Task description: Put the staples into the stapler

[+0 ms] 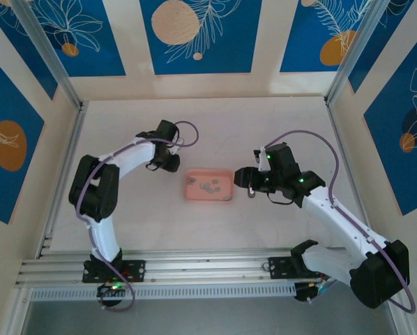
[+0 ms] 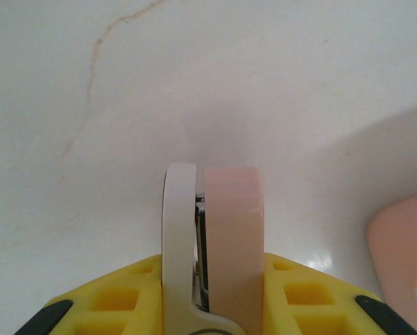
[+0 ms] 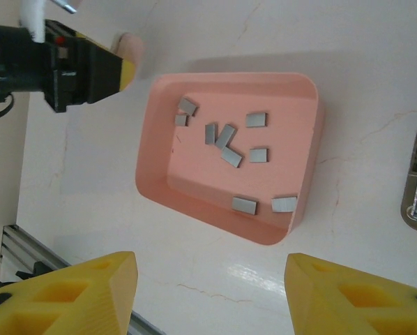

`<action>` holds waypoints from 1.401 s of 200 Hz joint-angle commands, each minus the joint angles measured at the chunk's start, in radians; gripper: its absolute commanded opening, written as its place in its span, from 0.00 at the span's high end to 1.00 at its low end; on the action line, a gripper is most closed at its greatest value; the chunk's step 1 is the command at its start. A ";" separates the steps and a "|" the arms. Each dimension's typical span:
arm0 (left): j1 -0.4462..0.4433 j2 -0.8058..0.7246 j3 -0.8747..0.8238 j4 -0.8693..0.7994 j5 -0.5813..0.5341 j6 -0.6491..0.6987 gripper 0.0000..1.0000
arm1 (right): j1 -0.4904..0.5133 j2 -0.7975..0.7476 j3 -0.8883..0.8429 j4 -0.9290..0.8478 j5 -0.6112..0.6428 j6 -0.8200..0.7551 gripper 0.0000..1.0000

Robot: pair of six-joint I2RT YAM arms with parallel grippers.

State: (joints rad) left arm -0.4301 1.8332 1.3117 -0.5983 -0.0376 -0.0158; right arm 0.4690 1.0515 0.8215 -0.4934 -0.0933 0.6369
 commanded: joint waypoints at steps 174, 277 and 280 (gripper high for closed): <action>-0.008 -0.765 -0.556 0.557 0.804 0.515 0.77 | 0.245 -0.028 -0.013 0.498 -0.204 -0.016 0.41; -0.029 -0.768 -0.473 0.219 0.961 0.805 0.77 | 0.212 -0.042 0.123 0.201 -0.361 -0.793 0.37; -0.031 -0.767 -0.472 0.213 0.964 0.806 0.77 | 0.212 -0.039 0.124 0.200 -0.367 -0.817 0.37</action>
State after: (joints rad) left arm -0.4458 1.0592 0.7830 -0.2787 0.8333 0.7067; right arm 0.6838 1.0142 0.9157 -0.2226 -0.3790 0.1402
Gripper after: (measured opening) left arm 0.285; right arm 0.626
